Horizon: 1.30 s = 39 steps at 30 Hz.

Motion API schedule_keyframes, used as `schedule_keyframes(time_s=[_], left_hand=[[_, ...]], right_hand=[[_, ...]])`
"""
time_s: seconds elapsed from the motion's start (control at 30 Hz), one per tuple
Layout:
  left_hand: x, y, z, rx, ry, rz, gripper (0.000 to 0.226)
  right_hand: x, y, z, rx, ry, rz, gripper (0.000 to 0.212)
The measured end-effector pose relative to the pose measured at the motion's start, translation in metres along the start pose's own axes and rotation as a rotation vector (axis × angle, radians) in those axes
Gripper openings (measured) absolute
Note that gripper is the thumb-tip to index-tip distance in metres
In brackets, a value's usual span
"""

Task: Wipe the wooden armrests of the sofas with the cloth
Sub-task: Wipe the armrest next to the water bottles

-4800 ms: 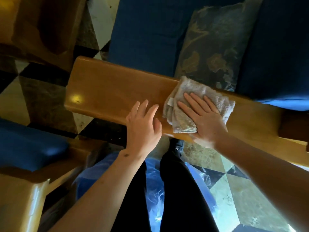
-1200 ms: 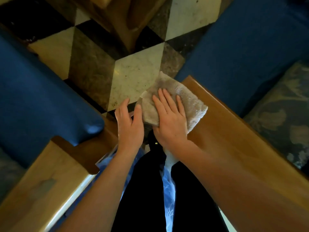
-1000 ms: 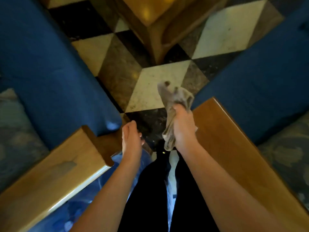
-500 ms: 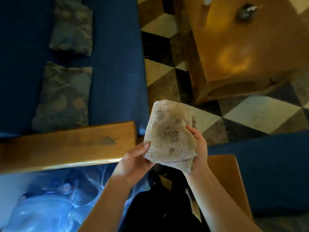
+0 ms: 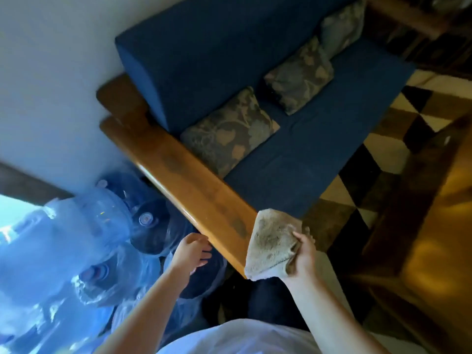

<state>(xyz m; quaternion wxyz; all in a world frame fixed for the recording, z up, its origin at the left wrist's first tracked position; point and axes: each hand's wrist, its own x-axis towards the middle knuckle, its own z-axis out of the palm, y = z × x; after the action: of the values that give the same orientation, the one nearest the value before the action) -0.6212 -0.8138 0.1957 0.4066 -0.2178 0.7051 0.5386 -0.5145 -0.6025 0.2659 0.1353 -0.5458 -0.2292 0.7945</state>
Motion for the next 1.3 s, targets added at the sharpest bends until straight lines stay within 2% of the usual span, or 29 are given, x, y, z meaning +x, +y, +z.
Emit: schedule_keyframes(time_s=[0.07,0.13,0.17,0.3,0.4,0.5,0.57,0.63,0.73,0.83,0.9,1.0,1.07,1.1,1.2,1.3], left_hand=[[0.013,-0.014,0.003,-0.065,0.068,-0.041,0.017],[0.017,-0.022,0.016,-0.109,0.105,-0.060,0.008],[0.025,-0.029,0.025,-0.177,0.160,-0.081,0.004],[0.044,-0.047,0.062,-0.287,0.315,-0.138,0.035],[0.051,-0.050,0.083,-0.096,0.325,-0.091,0.045],[0.071,-0.056,0.103,-0.064,0.327,0.019,0.050],[0.083,-0.060,0.107,-0.144,0.377,0.049,0.044],[0.095,-0.063,0.107,-0.246,0.448,0.068,0.036],[0.102,-0.071,0.096,-0.106,0.519,0.191,0.040],[0.107,-0.085,0.089,0.208,0.555,0.308,0.065],[0.112,-0.096,0.086,0.412,0.570,0.256,0.093],[0.115,-0.100,0.083,0.399,0.608,0.123,0.124],[0.120,-0.100,0.078,0.396,0.628,0.088,0.133],[0.122,-0.099,0.076,0.414,0.628,0.082,0.137],[0.127,-0.095,0.067,0.513,0.614,0.103,0.147],[0.131,-0.088,0.059,0.682,0.587,0.175,0.155]], right_hand=[[0.029,0.000,0.006,-0.186,0.035,0.051,0.033],[0.052,-0.002,0.006,-0.340,0.028,0.071,0.019],[0.070,-0.008,0.011,-0.460,0.011,0.084,0.016],[0.114,-0.033,0.024,-0.737,0.022,0.088,0.016],[0.131,-0.038,0.024,-0.808,0.017,-0.031,0.025],[0.145,-0.014,0.021,-0.923,-0.092,-0.166,0.010],[0.156,0.015,0.016,-0.985,-0.176,-0.177,0.003],[0.171,0.045,0.013,-0.995,-0.271,-0.271,0.024],[0.182,0.076,0.006,-1.016,-0.375,-0.427,0.049],[0.192,0.096,-0.009,-1.065,-0.426,-0.465,0.042],[0.198,0.107,-0.016,-1.141,-0.457,-0.546,0.043],[0.206,0.119,-0.020,-1.424,-0.563,-0.868,0.050],[0.214,0.128,-0.021,-1.658,-0.582,-1.121,0.057],[0.216,0.132,-0.020,-1.738,-0.549,-1.179,0.060],[0.219,0.143,-0.018,-1.888,-0.443,-1.246,0.065],[0.223,0.148,-0.015,-1.969,-0.459,-1.326,0.065]])
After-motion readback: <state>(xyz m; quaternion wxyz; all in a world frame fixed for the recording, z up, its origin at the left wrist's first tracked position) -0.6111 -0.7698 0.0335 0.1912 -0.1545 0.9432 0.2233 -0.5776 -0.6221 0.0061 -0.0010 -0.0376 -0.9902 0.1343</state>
